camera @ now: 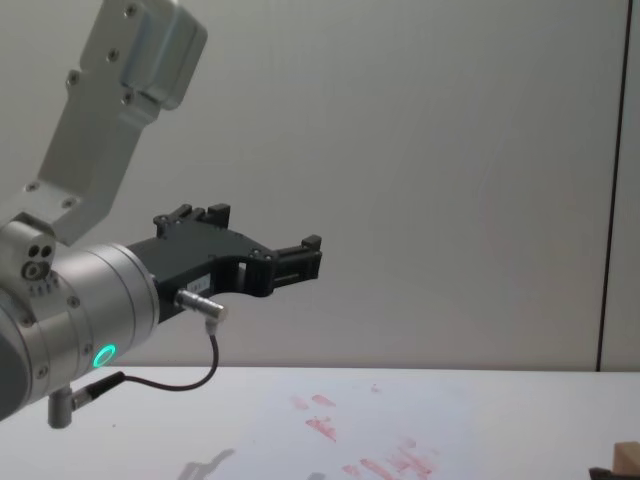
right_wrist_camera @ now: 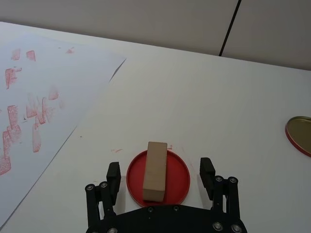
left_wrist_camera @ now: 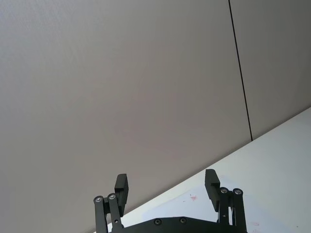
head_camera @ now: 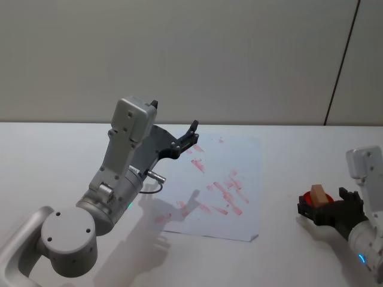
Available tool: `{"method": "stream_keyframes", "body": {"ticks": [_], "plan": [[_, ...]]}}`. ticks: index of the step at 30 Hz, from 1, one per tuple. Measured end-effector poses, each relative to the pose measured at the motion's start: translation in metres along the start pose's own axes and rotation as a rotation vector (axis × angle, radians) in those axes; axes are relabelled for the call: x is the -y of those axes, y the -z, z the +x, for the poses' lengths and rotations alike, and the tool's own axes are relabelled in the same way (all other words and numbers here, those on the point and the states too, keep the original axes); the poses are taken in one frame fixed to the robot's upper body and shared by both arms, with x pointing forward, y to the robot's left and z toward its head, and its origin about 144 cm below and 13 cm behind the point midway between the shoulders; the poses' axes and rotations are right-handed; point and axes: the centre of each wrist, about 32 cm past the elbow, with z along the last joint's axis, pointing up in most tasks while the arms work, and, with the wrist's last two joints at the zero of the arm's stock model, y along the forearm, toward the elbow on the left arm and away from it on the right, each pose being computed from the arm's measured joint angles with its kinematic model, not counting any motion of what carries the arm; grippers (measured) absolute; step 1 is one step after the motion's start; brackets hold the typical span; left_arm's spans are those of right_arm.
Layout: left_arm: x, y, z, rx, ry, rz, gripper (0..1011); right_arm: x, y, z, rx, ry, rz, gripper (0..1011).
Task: Use the one hand to pick up the stamp and affix it onto the A4 paper.
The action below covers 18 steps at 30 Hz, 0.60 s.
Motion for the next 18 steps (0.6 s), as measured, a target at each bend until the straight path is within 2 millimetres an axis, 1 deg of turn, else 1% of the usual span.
{"method": "stream_keyframes", "body": {"ticks": [3,5,6,8,12,13,17,18], "plan": [[0.0000,0.0000,0.0000,0.000,0.000,0.000,1003,-0.0011,0.0009,-0.0003,0.002,0.001,-0.006,998],[0.0000,0.0000,0.0000,0.000,0.000,0.000,1003,-0.0018,0.0012,-0.0004,0.003,0.002,-0.009,950],[0.0000,0.0000,0.0000,0.000,0.000,0.000,1003,-0.0020,0.0013,-0.0005,0.003,0.003,-0.009,950],[0.0000,0.0000,0.0000,0.000,0.000,0.000,1003,-0.0024,0.0017,-0.0006,0.004,0.003,-0.011,910],[0.0000,0.0000,0.0000,0.000,0.000,0.000,1003,-0.0032,0.0023,-0.0007,0.005,0.004,-0.015,810],[0.0000,0.0000,0.0000,0.000,0.000,0.000,1003,-0.0034,0.0023,-0.0007,0.005,0.005,-0.015,756],[0.0000,0.0000,0.0000,0.000,0.000,0.000,1003,-0.0039,0.0027,-0.0008,0.005,0.005,-0.018,662],[0.0000,0.0000,0.0000,0.000,0.000,0.000,1003,-0.0039,0.0027,-0.0008,0.006,0.005,-0.018,600]]}}
